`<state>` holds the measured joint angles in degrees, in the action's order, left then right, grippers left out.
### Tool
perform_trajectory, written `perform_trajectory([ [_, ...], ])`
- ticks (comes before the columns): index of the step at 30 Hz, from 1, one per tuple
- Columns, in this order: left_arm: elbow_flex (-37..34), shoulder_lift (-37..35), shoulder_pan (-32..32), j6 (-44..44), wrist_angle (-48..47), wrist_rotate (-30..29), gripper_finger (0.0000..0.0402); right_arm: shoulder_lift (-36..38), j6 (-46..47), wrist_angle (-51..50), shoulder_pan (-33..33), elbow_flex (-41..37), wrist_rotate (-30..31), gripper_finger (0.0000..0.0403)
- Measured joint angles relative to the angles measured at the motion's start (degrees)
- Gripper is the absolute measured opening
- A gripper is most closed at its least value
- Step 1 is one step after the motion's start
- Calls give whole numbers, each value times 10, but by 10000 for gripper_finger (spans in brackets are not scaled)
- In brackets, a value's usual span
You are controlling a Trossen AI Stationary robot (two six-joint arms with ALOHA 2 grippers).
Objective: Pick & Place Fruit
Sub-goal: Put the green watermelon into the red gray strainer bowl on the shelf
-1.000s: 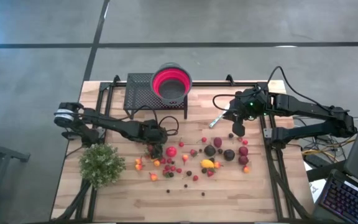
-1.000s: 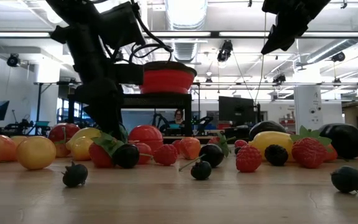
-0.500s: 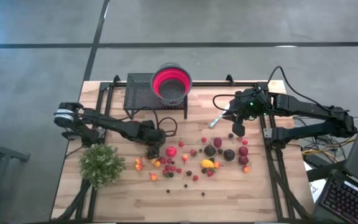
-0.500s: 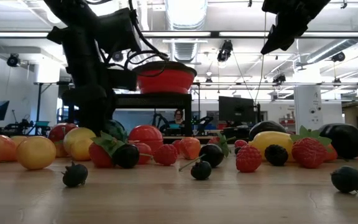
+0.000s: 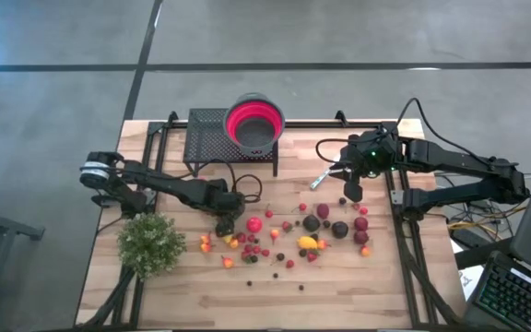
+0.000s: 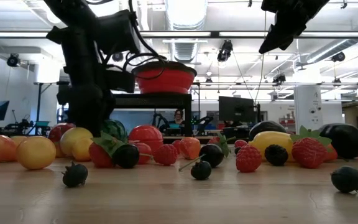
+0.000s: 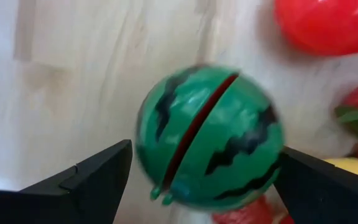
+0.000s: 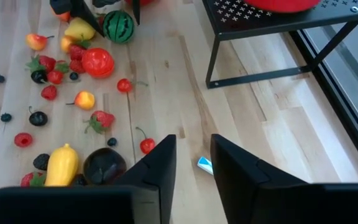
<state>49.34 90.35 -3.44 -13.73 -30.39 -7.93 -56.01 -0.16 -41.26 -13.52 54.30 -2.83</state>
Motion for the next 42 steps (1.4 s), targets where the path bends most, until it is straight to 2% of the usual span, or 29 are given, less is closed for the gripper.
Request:
perform_trajectory([
  [8,0,0,0,4,45,11,369,0,-12,0,0,0,0,102],
  [19,0,0,0,16,98,10,368,0,-2,-1,0,-2,-1,58],
  [29,0,18,0,16,113,5,324,0,11,-1,0,-2,-1,34],
  [36,0,43,0,16,107,9,297,0,8,-1,0,-2,-1,42],
  [42,1,39,0,15,91,13,290,0,6,-1,0,-2,-1,57],
])
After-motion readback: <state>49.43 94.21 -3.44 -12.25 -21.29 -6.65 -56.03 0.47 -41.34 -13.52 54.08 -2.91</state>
